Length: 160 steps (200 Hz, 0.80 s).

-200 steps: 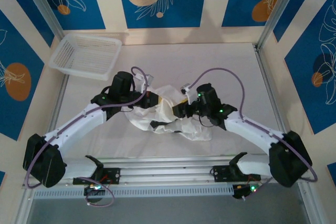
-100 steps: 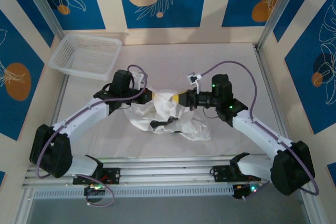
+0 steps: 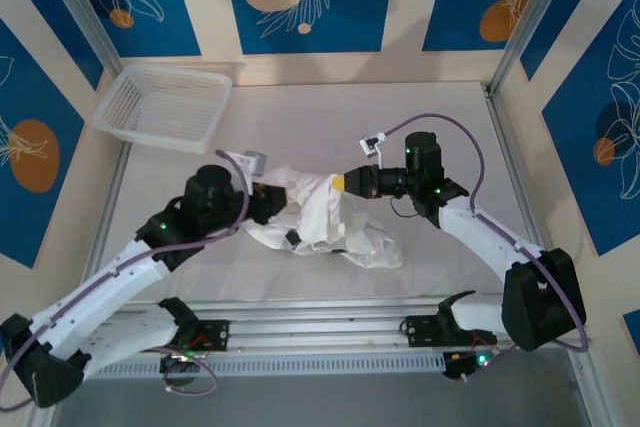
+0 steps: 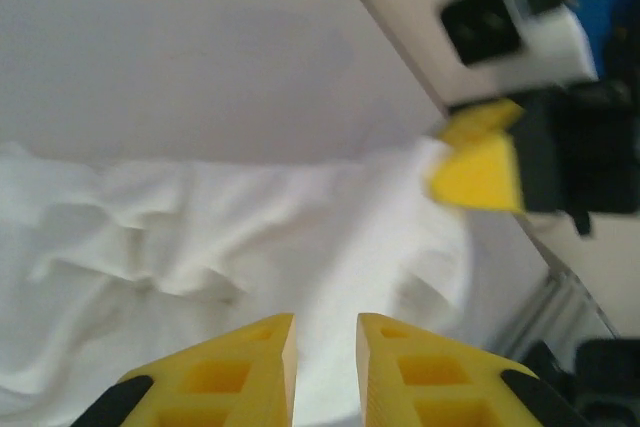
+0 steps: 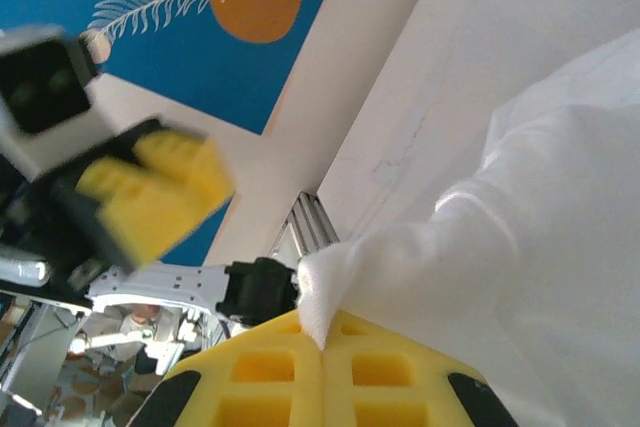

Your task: Fold the inside-out t-shirt

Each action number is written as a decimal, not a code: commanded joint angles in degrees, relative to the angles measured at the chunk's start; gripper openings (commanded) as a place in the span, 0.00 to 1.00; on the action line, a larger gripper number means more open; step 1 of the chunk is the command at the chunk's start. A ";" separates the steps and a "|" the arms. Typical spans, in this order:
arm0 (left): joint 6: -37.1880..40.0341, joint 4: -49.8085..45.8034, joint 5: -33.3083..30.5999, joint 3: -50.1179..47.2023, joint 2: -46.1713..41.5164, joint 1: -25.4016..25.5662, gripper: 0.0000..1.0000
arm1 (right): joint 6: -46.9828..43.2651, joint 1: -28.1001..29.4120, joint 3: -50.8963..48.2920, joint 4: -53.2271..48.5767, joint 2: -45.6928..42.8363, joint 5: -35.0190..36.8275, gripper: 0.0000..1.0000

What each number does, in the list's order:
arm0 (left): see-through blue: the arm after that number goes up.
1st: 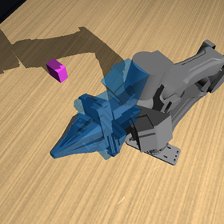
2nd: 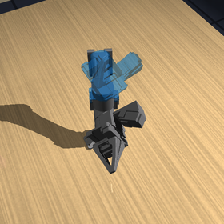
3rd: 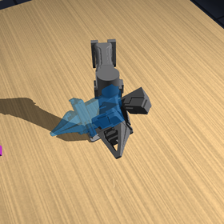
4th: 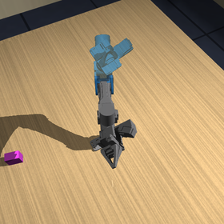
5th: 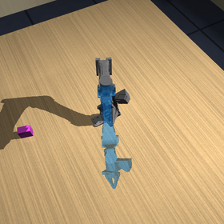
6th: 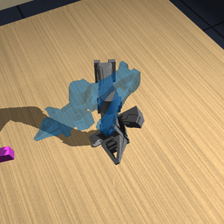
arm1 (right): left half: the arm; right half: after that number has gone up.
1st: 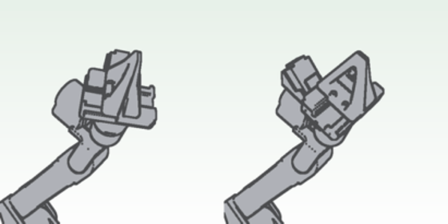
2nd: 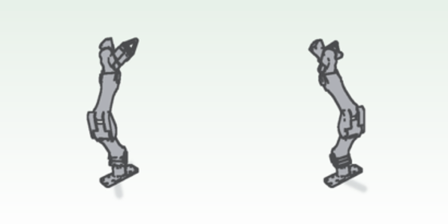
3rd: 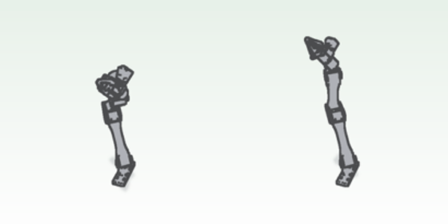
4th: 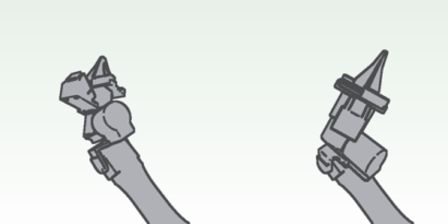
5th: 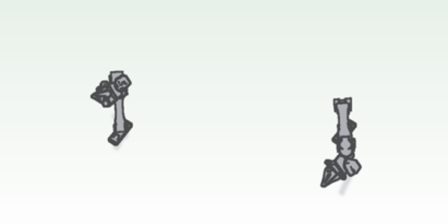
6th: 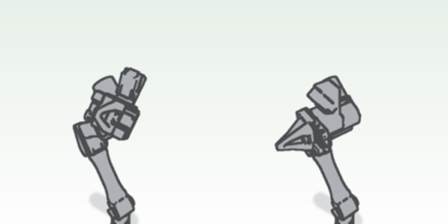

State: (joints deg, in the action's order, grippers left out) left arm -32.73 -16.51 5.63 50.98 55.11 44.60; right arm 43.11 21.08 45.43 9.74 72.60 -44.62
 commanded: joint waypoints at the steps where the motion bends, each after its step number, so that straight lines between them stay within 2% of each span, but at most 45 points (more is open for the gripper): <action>1: -2.95 -7.06 -11.58 6.40 8.95 6.98 0.35 | 1.78 -0.43 1.77 -1.72 0.65 1.33 0.00; 14: -2.07 -8.12 -13.69 8.69 14.29 8.22 0.57 | 2.16 -0.43 1.95 -1.54 0.45 1.30 0.00; 22: -1.65 -5.83 -13.38 8.34 16.19 8.26 0.71 | 2.10 -0.38 2.10 -1.82 0.22 1.12 0.00; 28: -1.28 -3.36 -12.49 7.94 17.27 8.29 0.77 | 1.98 -0.34 2.20 -2.15 0.06 1.02 0.00; 49: 1.18 1.75 -9.09 9.05 22.03 8.27 0.83 | 1.10 -0.25 2.47 -3.99 -0.59 1.19 0.00; 63: 1.84 1.16 -11.38 10.05 24.96 8.12 0.82 | 1.04 -0.25 2.38 -4.22 -0.91 1.20 0.00; 81: 1.18 1.14 -15.57 8.83 26.14 6.90 0.74 | 1.50 -0.34 2.13 -4.21 -1.38 1.12 0.00; 95: 0.65 1.72 -15.79 7.34 26.18 4.99 0.66 | 1.62 -0.42 1.70 -4.26 -2.00 1.00 0.00; 123: 1.90 0.69 -14.68 5.95 24.62 2.36 0.44 | 1.33 -2.44 1.67 -8.01 -2.33 2.20 0.00; 129: 2.26 1.12 -13.40 5.52 23.78 1.87 0.36 | 1.11 -3.30 1.90 -10.07 -2.05 2.97 0.00; 135: 2.76 1.83 -11.09 4.88 22.75 1.26 0.23 | 0.77 -4.40 2.23 -12.16 -1.57 3.58 0.00; 142: 3.23 3.74 -6.68 3.83 21.57 0.26 0.01 | -0.09 -5.55 2.69 -14.99 -0.80 3.93 0.00; 149: 3.25 6.69 -0.32 2.55 20.44 -1.35 0.00 | -1.57 -6.75 3.27 -18.14 0.53 3.94 0.00; 160: 0.54 14.79 15.98 0.27 19.86 -4.74 0.00 | -4.79 -8.72 4.44 -22.75 3.15 3.86 0.01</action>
State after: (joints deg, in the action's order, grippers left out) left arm -30.83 -13.39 -2.15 54.76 78.46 44.82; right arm 43.48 15.94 46.96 -0.86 72.03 -41.98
